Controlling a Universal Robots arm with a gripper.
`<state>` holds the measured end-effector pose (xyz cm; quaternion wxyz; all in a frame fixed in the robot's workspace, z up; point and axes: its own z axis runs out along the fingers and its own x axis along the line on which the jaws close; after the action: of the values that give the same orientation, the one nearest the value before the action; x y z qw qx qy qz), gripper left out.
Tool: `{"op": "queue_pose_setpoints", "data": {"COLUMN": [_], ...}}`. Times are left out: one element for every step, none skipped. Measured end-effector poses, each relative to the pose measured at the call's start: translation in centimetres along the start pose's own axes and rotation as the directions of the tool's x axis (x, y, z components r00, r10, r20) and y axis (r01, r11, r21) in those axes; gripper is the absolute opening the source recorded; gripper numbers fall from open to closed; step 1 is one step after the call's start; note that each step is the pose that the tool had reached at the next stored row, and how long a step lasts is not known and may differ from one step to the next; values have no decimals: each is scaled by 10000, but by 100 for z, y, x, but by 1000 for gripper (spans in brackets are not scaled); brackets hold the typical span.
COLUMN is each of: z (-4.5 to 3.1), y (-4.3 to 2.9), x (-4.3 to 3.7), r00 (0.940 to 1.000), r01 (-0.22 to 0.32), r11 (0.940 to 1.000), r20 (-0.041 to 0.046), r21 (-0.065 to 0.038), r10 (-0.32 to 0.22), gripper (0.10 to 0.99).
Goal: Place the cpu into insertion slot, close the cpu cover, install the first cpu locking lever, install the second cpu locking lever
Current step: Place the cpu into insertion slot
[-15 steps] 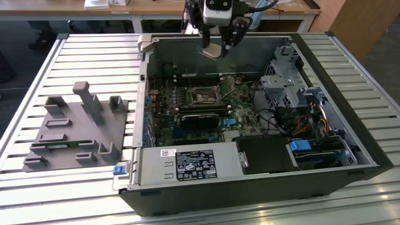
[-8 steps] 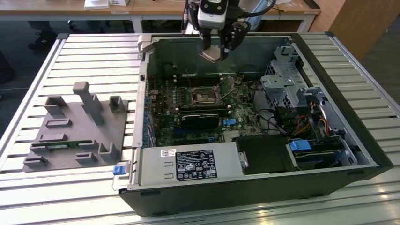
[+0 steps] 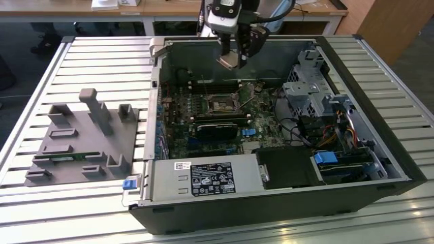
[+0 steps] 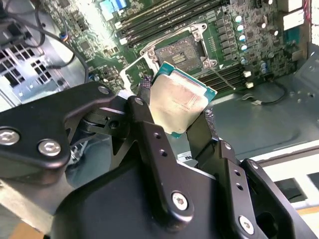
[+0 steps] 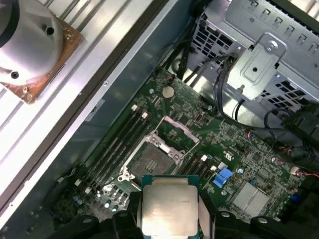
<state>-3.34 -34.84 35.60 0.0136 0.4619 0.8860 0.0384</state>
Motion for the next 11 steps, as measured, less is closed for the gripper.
{"op": "queue_pose_setpoints", "data": {"z": [6,12,19,26,33,39,43,47,52,56,59], "y": [0,0,-1,-2,-2,-2,-3,-3,-3,-4,-4], "x": [0,1,1,1,1,1,1,1,1,1,1], "r00": [9999,9996,9990,9982,9971,9958,9942,9926,9907,9888,9867], "r01": [-149,-295,-450,-605,-763,-916,-1072,-1212,-1354,-1486,-1620], "r11": [9999,9996,9990,9982,9971,9958,9942,9926,9908,9889,9868], "r20": [13,26,37,49,62,74,86,97,108,119,130], "r21": [-1,-1,-4,-6,-9,-11,-15,-18,-21,-24,-27], "r10": [149,295,450,605,763,916,1073,1212,1354,1486,1620], "gripper": [537,537,537,537,537,537,537,537,537,537,537]}}
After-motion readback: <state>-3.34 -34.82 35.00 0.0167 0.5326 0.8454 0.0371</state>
